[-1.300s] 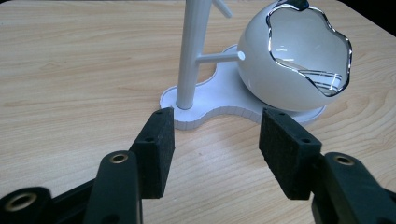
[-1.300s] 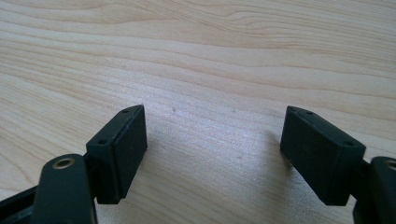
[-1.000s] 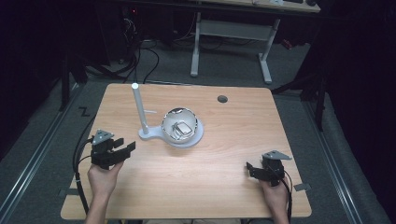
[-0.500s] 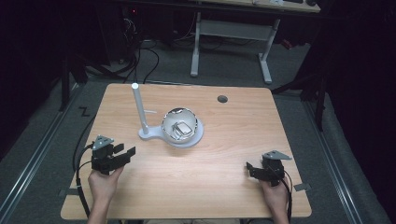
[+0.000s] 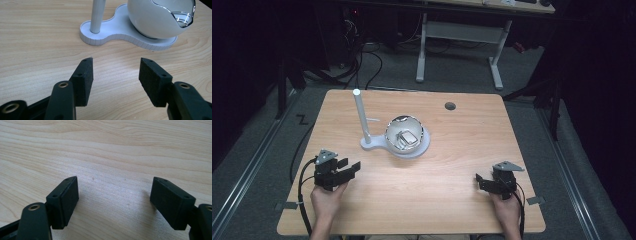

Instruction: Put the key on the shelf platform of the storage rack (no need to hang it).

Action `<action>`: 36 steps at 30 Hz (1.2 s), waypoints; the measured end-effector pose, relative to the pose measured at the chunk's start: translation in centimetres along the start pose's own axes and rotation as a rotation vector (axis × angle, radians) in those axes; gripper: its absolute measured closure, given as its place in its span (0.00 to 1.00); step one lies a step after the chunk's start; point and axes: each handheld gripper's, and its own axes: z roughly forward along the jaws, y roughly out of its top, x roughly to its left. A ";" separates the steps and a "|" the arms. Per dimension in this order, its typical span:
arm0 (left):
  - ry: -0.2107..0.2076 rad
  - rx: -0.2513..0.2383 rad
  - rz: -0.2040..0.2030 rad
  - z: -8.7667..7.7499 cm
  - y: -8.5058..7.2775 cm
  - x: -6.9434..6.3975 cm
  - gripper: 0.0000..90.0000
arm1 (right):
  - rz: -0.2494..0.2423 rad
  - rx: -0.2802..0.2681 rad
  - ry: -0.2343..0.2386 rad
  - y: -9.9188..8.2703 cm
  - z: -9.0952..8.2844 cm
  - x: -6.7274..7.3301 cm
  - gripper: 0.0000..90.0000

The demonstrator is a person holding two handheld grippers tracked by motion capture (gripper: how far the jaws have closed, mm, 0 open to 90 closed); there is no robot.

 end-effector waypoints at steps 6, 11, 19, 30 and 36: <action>0.004 0.008 0.000 0.1 -0.4 0.6 0.51 | 0.000 0.000 -0.001 0.0 0.0 0.0 0.26; 0.014 0.010 0.005 0.3 -0.9 1.1 0.51 | 0.000 0.000 0.000 0.0 0.0 0.0 0.26; 0.040 0.036 0.013 0.8 -2.4 1.9 0.51 | 0.000 0.000 0.000 0.0 0.0 0.0 0.26; 0.065 -0.012 0.078 1.6 -4.5 2.4 0.49 | 0.000 0.000 -0.001 0.0 0.0 0.0 0.26; 0.077 -0.034 0.141 2.2 -6.0 2.8 0.48 | 0.000 0.000 0.000 0.0 0.0 0.0 0.26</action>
